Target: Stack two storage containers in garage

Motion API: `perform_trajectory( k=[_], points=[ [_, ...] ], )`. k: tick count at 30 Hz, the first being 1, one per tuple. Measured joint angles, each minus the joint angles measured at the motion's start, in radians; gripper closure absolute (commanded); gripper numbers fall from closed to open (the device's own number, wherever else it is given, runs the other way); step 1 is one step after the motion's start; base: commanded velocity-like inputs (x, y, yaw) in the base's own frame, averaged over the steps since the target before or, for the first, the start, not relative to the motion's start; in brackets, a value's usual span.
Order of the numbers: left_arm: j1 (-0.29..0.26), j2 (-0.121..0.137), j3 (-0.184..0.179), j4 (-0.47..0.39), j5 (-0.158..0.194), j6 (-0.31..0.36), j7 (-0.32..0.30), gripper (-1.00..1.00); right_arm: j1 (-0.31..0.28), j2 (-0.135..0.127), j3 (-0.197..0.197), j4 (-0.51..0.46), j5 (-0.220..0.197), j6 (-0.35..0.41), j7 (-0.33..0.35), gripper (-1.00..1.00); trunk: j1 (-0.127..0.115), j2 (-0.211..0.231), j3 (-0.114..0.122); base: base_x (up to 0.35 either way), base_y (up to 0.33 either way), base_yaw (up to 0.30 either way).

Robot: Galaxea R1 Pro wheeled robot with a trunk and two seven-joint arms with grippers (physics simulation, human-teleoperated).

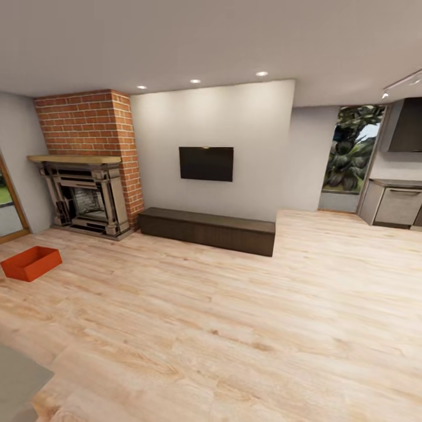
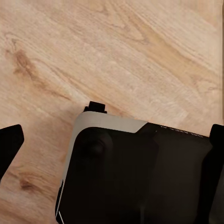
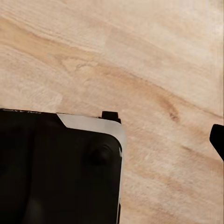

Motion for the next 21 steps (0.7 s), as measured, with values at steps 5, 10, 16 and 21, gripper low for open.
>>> perform_trajectory(
  k=[5,10,16,21],
  points=[
    [0.000,0.000,0.000,0.000,0.000,0.000,0.000,-1.00,0.000,0.002,-0.001,0.000,0.000,-0.001,0.001,-1.00,0.000,0.000,0.000,0.323,0.000,0.000],
    [0.000,0.000,0.000,0.000,0.000,0.002,0.000,-1.00,0.000,0.002,-0.002,0.000,0.000,-0.001,0.000,-1.00,0.000,0.000,0.000,0.323,0.000,0.000],
    [0.000,0.000,0.000,0.000,0.000,0.003,0.000,-1.00,0.000,-0.006,-0.004,-0.001,-0.002,-0.002,0.001,-1.00,0.000,0.000,0.001,0.323,0.000,0.114],
    [0.000,0.000,0.000,0.000,0.000,0.003,0.000,-1.00,0.000,-0.006,-0.004,-0.001,-0.001,-0.002,0.001,-1.00,0.000,0.000,0.004,0.323,0.000,0.249]
  ],
)
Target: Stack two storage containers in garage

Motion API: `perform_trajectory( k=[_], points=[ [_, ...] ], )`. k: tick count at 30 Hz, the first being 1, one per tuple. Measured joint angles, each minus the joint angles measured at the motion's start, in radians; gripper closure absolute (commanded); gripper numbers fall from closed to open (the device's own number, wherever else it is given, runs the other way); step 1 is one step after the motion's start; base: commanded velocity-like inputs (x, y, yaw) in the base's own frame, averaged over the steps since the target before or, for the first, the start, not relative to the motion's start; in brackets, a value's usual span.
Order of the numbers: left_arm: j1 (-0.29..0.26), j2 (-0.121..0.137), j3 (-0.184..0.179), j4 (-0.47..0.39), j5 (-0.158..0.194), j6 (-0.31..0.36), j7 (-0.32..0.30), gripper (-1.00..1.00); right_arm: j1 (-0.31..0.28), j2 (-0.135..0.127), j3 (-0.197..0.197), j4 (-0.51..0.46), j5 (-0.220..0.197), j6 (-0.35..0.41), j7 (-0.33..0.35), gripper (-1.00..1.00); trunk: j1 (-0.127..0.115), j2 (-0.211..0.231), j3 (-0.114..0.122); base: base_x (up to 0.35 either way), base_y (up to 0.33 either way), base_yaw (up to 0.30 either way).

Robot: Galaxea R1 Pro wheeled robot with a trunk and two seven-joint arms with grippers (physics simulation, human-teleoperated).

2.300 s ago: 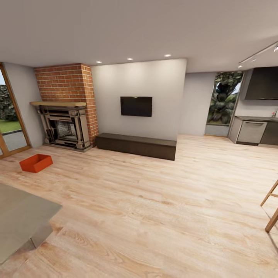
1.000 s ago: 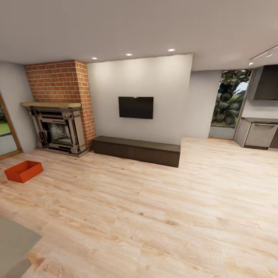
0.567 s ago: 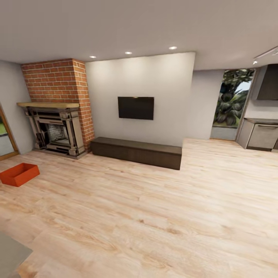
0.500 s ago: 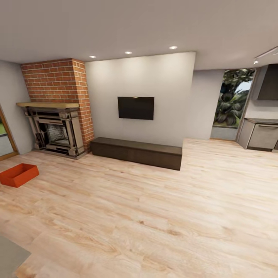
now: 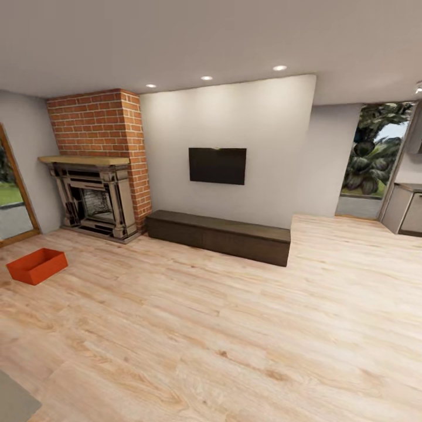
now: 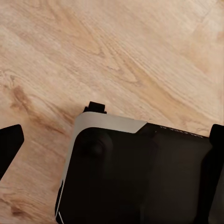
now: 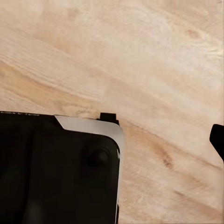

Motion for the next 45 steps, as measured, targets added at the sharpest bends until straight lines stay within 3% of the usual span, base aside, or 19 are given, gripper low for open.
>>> perform_trajectory(
  k=[6,38,45],
  points=[
    [0.000,0.000,0.000,0.000,0.000,0.000,0.000,-1.00,0.000,0.000,0.000,0.001,0.000,0.001,0.000,-1.00,0.000,0.000,0.003,0.323,0.000,0.165],
    [0.000,0.000,0.000,0.000,0.000,0.001,0.000,-1.00,0.000,0.000,0.000,0.001,0.000,0.001,0.000,-1.00,0.000,0.000,0.003,0.323,0.000,0.003],
    [0.000,0.001,0.000,0.000,0.000,0.001,0.000,-1.00,0.000,-0.001,0.001,0.000,0.001,0.002,0.000,-1.00,0.000,0.000,0.003,0.323,0.000,0.190]
  ],
)
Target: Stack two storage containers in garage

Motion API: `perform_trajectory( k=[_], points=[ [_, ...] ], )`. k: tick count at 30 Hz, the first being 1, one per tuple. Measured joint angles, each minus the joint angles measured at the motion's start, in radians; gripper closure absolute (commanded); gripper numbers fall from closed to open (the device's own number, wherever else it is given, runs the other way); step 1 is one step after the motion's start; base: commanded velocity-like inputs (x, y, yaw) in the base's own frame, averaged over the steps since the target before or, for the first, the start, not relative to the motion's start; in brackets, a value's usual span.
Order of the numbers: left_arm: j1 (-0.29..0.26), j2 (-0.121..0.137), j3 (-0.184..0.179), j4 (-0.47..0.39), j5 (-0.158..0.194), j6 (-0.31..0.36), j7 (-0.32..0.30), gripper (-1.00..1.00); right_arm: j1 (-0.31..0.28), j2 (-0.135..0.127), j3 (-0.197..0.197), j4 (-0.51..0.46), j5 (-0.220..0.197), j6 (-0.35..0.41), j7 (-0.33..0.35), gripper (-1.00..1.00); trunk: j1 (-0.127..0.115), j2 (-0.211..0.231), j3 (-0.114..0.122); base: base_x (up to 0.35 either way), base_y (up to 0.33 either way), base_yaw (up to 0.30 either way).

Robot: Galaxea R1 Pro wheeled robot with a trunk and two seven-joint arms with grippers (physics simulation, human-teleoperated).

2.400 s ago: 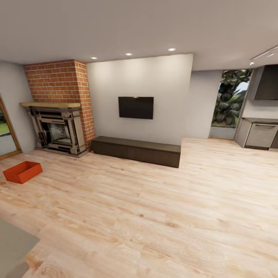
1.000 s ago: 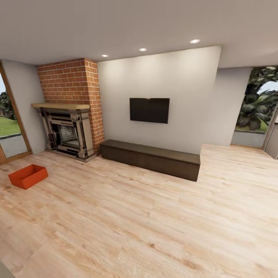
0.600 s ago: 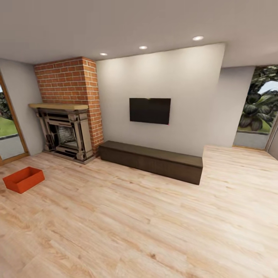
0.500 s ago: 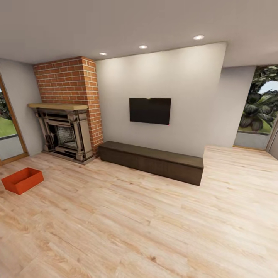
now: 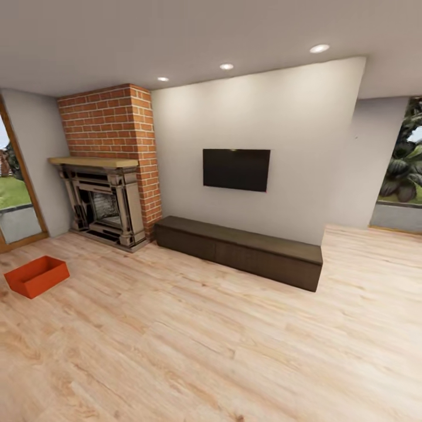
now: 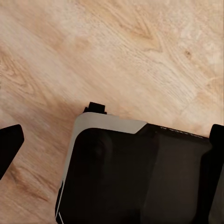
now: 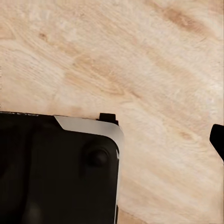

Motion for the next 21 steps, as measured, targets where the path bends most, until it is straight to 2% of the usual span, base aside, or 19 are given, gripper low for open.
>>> perform_trajectory(
  k=[21],
  points=[
    [0.000,0.000,0.000,0.000,0.000,0.000,0.000,-1.00,0.000,0.001,0.000,0.000,0.000,0.000,0.000,-1.00,0.000,0.000,0.000,0.323,0.000,0.271]
  ],
)
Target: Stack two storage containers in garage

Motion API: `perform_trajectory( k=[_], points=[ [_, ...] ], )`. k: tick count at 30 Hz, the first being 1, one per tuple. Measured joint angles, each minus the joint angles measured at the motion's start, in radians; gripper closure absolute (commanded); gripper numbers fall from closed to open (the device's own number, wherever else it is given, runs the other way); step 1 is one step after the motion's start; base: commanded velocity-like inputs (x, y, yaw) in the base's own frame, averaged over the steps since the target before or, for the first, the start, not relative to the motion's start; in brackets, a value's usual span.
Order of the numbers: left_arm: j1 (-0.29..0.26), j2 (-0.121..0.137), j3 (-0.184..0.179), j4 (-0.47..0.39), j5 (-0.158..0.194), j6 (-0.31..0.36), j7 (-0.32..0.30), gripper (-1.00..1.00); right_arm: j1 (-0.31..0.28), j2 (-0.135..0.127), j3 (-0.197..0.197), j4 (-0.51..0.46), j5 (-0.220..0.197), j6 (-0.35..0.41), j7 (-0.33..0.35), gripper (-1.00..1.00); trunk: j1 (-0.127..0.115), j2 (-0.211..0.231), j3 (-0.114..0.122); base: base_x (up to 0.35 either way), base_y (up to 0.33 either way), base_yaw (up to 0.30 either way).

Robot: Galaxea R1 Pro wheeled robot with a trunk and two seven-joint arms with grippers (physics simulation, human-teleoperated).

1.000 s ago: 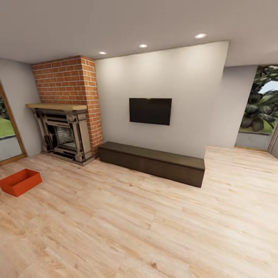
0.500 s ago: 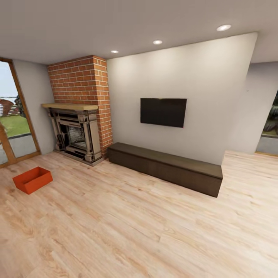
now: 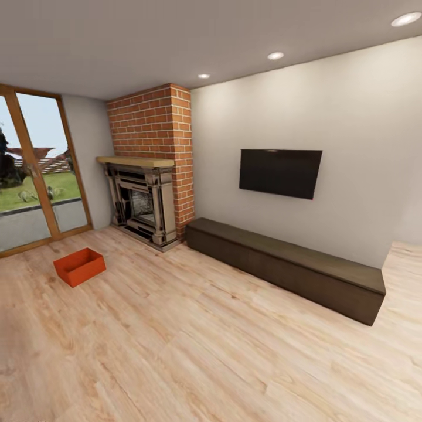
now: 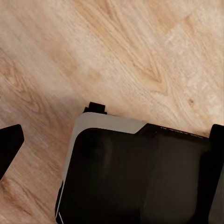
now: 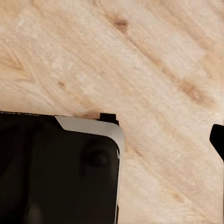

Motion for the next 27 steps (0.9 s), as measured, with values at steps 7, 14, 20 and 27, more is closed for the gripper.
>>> perform_trajectory(
  k=[7,14,20,27],
  points=[
    [0.000,0.000,0.000,0.000,0.000,0.000,0.000,-1.00,0.000,0.000,0.000,0.000,0.000,0.000,0.000,-1.00,0.000,0.000,0.000,0.323,0.000,0.273],
    [0.000,0.000,0.000,0.000,0.000,-0.001,0.000,-1.00,0.000,-0.002,-0.001,0.000,-0.001,0.000,0.000,-1.00,0.000,0.000,0.000,0.323,0.000,0.231],
    [0.000,0.000,0.000,0.000,0.000,-0.001,0.000,-1.00,0.000,-0.004,0.002,0.000,0.001,0.000,0.002,-1.00,0.000,0.000,0.000,0.323,0.000,0.021],
    [0.000,0.000,0.000,0.000,0.000,-0.001,0.000,-1.00,0.000,-0.009,0.007,-0.003,0.005,-0.001,0.000,-1.00,0.000,0.000,0.000,0.323,0.000,0.001]
  ],
)
